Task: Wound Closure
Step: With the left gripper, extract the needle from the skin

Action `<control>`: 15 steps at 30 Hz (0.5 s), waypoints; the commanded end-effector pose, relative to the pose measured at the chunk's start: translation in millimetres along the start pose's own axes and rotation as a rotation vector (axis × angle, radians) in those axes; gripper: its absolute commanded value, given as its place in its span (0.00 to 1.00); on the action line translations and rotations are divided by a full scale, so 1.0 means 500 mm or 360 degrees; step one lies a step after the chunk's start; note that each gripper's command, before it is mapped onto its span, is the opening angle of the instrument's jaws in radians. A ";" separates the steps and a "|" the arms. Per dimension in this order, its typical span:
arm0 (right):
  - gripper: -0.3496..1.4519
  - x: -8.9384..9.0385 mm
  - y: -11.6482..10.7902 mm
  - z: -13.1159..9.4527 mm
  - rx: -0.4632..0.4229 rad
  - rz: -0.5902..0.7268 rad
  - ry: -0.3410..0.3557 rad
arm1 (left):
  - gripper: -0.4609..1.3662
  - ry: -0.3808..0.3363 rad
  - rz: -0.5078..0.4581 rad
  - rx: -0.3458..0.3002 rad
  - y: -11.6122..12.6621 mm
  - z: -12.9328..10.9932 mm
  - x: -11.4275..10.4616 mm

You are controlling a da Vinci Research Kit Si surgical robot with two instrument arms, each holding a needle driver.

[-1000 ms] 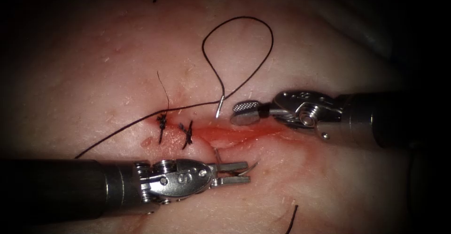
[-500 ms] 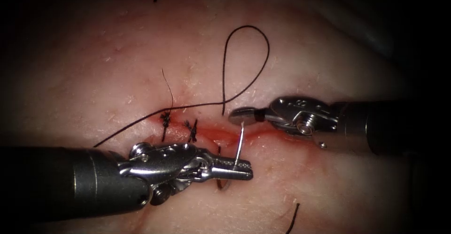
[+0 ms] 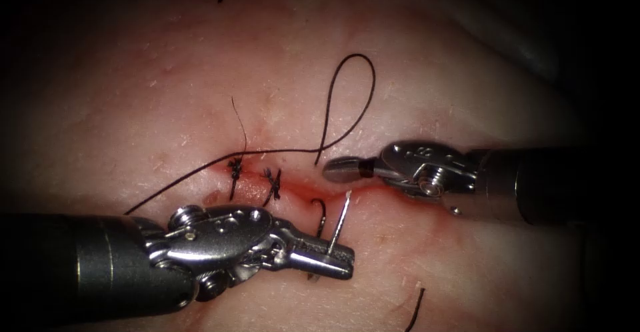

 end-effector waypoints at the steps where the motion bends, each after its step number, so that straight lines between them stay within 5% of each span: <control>1: 0.00 -0.0004 -0.0001 0.0001 -0.0012 -0.0004 -0.0004 | 0.06 -0.0035 0.0181 0.0055 0.0003 -0.0012 -0.0008; 15: 0.00 -0.0036 -0.0014 0.0012 0.0004 -0.0027 0.0004 | 0.06 -0.0030 0.1071 0.0332 0.0150 -0.0073 0.0040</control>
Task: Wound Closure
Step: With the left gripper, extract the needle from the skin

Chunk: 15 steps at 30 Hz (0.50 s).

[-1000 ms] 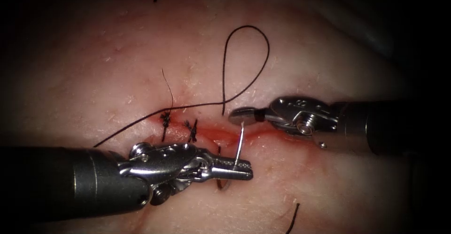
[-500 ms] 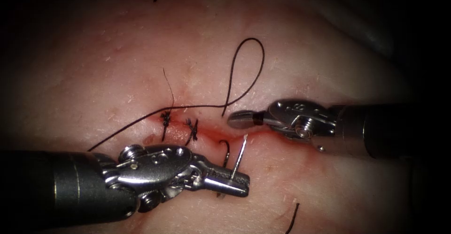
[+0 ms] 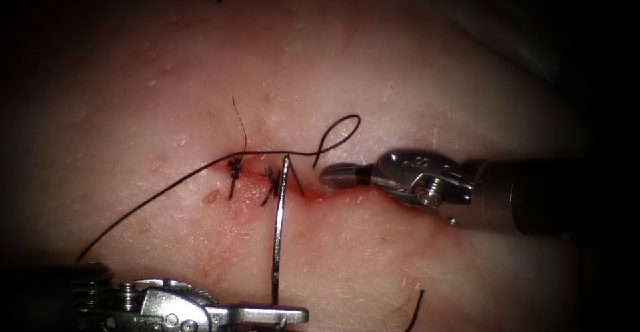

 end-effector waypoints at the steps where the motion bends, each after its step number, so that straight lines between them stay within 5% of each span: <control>1: 0.00 -0.0003 -0.0002 0.0000 -0.0006 -0.0003 0.0000 | 0.06 0.0001 0.0112 0.0035 0.0000 -0.0002 0.0011; 8: 0.00 -0.0011 -0.0009 -0.0001 -0.0005 -0.0009 0.0002 | 0.06 0.0005 0.0271 0.0092 0.0029 -0.0012 0.0074; 15: 0.00 -0.0011 -0.0009 -0.0002 -0.0005 -0.0009 0.0002 | 0.06 -0.0001 0.0288 0.0103 0.0027 -0.0004 0.0080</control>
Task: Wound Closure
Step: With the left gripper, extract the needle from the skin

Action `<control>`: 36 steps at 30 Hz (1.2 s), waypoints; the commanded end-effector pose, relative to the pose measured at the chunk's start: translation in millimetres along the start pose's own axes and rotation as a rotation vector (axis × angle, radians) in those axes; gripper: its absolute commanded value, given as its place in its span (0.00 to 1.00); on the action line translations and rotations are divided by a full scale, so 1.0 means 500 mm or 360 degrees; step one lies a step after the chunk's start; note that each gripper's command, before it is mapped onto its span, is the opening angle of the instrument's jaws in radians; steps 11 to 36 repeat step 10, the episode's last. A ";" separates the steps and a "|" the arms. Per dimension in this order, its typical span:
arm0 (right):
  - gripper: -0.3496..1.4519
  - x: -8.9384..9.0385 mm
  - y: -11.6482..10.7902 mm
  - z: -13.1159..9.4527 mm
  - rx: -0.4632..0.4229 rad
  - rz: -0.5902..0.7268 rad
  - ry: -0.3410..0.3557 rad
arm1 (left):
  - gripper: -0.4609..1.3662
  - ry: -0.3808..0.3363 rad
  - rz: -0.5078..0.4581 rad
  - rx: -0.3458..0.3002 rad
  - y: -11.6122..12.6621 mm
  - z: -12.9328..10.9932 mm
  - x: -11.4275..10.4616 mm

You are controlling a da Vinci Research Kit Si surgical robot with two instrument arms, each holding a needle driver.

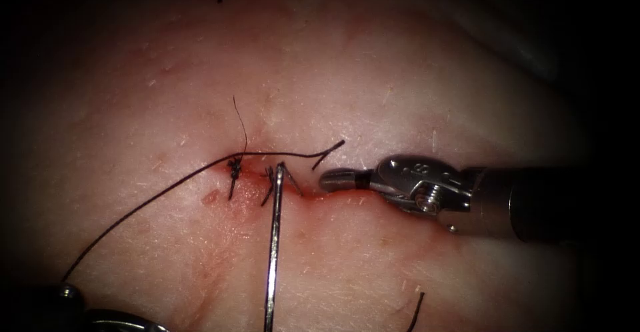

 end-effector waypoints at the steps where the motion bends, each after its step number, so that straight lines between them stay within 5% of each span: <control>1: 0.00 0.0001 -0.0001 -0.0001 -0.0007 0.0001 0.0000 | 0.06 -0.0002 -0.0001 -0.0003 0.0000 0.0004 -0.0004; 36: 0.00 0.0006 -0.0006 -0.0004 -0.0007 0.0005 -0.0002 | 0.06 -0.0006 -0.0001 0.0002 -0.0002 0.0011 -0.0009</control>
